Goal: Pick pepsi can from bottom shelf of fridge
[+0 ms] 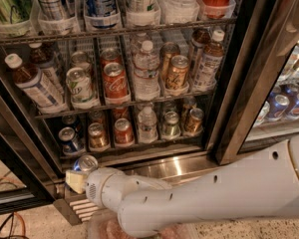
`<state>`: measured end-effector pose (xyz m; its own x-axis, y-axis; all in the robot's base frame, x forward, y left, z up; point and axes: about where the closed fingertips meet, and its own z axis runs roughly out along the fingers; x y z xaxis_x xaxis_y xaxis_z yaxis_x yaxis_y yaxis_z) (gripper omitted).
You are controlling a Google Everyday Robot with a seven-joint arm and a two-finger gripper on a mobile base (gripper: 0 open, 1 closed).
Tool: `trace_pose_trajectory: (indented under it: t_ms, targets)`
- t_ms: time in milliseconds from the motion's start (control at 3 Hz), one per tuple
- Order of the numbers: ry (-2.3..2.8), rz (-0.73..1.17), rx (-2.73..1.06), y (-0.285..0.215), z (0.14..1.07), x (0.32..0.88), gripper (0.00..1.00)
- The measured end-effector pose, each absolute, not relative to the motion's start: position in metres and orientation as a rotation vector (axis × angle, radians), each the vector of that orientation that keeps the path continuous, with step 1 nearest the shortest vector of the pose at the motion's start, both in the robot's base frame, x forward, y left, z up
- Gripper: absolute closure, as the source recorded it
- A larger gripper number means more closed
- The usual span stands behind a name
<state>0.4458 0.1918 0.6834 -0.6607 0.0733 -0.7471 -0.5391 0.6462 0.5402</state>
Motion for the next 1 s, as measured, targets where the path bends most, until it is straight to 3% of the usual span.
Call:
trace_pose_trajectory:
  t_ms: [667,1000]
  targets:
    - [2.151,0.968,-0.199,0.173,0.676,0.388,1.0]
    - [2.181,0.963,-0.141,0.173,0.673,0.384,1.0]
